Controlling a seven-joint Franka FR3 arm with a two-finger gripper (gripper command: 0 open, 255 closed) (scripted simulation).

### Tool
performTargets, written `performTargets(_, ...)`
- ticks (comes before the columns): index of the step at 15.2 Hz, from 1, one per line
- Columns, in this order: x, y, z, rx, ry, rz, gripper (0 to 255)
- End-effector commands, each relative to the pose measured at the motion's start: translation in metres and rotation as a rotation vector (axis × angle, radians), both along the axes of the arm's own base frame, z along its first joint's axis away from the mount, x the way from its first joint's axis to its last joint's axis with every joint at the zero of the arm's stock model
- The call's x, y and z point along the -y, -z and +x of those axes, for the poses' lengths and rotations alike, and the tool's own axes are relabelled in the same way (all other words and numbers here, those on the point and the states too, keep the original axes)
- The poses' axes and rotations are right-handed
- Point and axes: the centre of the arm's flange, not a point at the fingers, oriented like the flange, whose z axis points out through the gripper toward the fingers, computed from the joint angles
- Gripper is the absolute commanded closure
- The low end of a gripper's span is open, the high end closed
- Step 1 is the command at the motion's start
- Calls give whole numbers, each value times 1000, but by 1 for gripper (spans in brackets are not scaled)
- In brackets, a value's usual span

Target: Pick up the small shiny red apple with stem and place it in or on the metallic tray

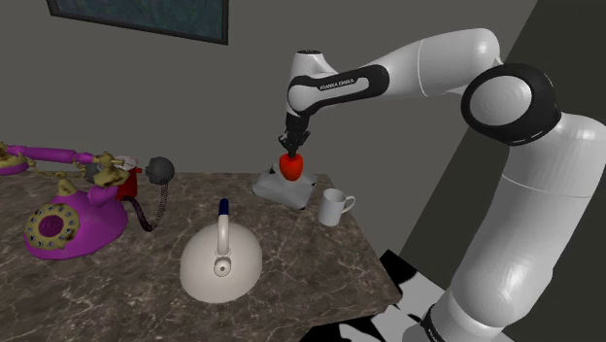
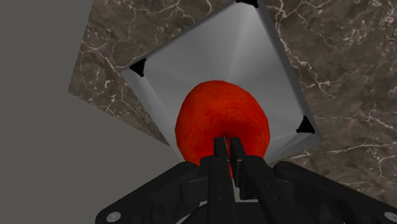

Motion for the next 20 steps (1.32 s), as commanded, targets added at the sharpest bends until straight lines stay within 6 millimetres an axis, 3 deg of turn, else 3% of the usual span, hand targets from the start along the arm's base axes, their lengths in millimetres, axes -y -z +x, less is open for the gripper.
performTargets(1, 0, 0, 0, 0, 0, 0, 255)
performTargets(2, 0, 0, 0, 0, 0, 0, 255)
performTargets(3, 0, 0, 0, 0, 0, 0, 0)
performTargets(8, 0, 0, 0, 0, 0, 0, 0)
performTargets(12, -5, -49, -5, 0, 0, 0, 0)
performTargets(20, -5, -49, -5, 0, 0, 0, 0)
